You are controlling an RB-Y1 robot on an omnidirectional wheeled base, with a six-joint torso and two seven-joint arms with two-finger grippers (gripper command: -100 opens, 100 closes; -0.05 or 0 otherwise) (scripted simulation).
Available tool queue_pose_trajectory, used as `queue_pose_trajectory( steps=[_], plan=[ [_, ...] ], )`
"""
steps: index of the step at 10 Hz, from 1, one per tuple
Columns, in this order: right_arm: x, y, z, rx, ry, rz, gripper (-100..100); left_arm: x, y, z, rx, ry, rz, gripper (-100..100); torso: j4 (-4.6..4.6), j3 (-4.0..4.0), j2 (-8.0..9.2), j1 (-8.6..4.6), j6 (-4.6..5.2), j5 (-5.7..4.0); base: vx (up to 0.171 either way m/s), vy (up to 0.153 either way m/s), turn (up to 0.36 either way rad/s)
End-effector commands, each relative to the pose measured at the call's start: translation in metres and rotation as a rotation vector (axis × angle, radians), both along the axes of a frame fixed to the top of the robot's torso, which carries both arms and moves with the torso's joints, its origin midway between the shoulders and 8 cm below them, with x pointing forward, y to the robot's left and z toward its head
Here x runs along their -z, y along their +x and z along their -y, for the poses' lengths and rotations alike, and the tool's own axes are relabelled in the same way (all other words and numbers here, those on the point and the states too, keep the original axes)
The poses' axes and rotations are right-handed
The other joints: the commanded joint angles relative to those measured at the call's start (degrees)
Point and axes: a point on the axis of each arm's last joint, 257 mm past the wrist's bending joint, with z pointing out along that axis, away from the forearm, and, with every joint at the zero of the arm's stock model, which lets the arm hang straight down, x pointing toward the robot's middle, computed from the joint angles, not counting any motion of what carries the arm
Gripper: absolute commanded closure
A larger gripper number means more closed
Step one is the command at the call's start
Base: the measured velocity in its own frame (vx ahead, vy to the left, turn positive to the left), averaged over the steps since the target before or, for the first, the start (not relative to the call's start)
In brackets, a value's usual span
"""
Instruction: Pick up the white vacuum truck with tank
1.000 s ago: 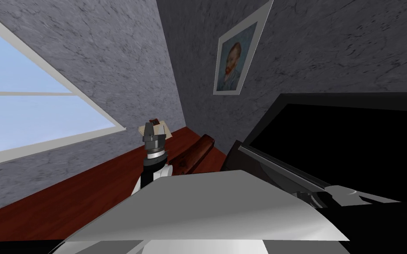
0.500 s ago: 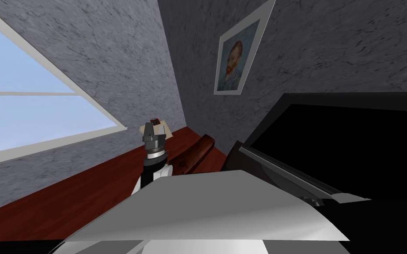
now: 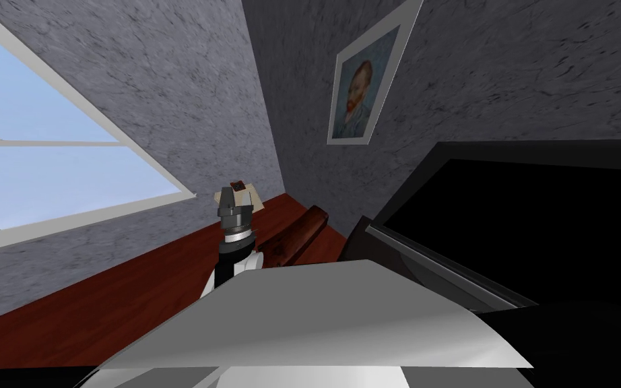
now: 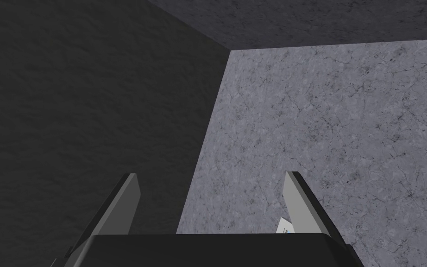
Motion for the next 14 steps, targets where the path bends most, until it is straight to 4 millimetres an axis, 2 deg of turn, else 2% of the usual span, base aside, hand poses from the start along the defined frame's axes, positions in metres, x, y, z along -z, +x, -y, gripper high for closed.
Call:
queue_pose_trajectory(
  steps=[1,5,6,7,9,11,12,13,14],
  plan=[
    [0.0,0.0,0.0,0.0,0.0,0.0,-100,0.0,0.0,0.0,0.0,0.0,0.0,0,0.0,0.0,0.0,0.0,0.0,0.0,0.013,-0.014,0.044],
    [0.0,0.0,0.0,0.0,0.0,0.0,-100,0.0,0.0,0.0,0.0,0.0,0.0,0,0.0,-0.01,-0.01,0.02,0.01,0.0,0.001,0.001,-0.008],
    [0.016,-0.007,-0.019,0.075,0.026,0.031,-100,0.0,0.0,0.0,0.0,0.0,0.0,0,0.0,-0.01,-0.01,0.0,0.01,0.0,-0.142,-0.05,0.308],
    [0.012,-0.01,-0.009,0.086,0.002,0.028,-100,0.0,0.0,0.0,0.0,0.0,0.0,0,0.07,0.19,0.36,-0.16,-0.07,-0.06,-0.146,-0.054,0.471],
    [0.015,-0.026,-0.02,0.085,0.025,0.005,-100,0.0,0.0,0.0,0.0,0.0,0.0,0,0.07,0.15,0.25,-0.19,-0.02,0.0,-0.03,-0.032,0.159],
    [0.015,-0.026,-0.02,0.085,0.025,0.005,-100,0.0,0.0,0.0,0.0,0.0,0.0,0,0.0,-0.01,-0.03,-0.08,0.02,-0.01,0.012,0.002,-0.035],
    [0.029,-0.036,-0.039,0.167,0.047,0.031,-100,0.0,0.0,0.0,0.0,0.0,0.0,0,-0.01,-0.04,-0.08,-0.04,-0.01,0.01,-0.108,-0.019,0.334],
    [0.027,-0.053,-0.04,0.176,0.045,0.009,-100,0.0,0.0,0.0,0.0,0.0,0.0,0,0.05,0.13,0.24,-0.1,-0.06,0.0,-0.154,-0.046,0.4],
    [0.027,-0.053,-0.04,0.176,0.045,0.009,-100,0.0,0.0,0.0,0.0,0.0,0.0,0,0.1,0.24,0.42,-0.19,-0.04,-0.02,-0.085,-0.036,0.29]
  ],
)
